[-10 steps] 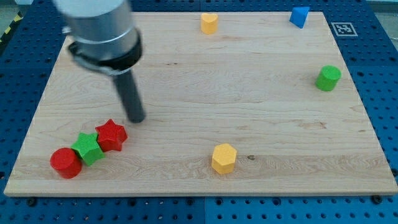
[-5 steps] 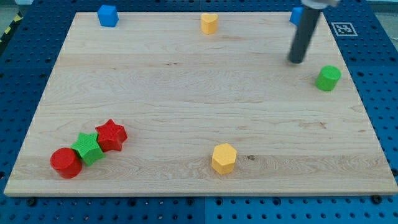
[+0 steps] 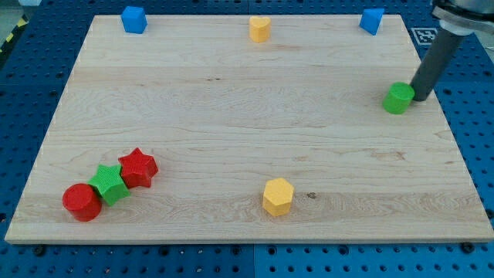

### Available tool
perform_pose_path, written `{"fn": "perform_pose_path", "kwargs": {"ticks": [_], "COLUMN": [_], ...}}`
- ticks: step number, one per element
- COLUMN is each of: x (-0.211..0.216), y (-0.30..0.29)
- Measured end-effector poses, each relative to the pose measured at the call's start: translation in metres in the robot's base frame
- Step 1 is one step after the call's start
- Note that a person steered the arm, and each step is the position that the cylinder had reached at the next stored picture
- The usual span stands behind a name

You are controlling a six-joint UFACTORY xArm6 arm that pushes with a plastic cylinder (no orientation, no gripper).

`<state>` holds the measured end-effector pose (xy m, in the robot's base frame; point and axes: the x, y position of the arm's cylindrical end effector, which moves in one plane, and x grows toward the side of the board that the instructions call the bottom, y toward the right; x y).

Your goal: Move the green circle towards the bottom center

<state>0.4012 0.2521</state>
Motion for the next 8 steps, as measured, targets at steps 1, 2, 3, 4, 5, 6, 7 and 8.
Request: {"fn": "perform_pose_path", "kwargs": {"ticks": [1,2,3,4,5,6,7,8], "x": [0.0,0.004,0.034,0.062,0.076,0.091,0.102,0.111], "y": [-0.024,-0.054,-0.078,-0.101,-0.125,-0.151,-0.175,-0.201]}}
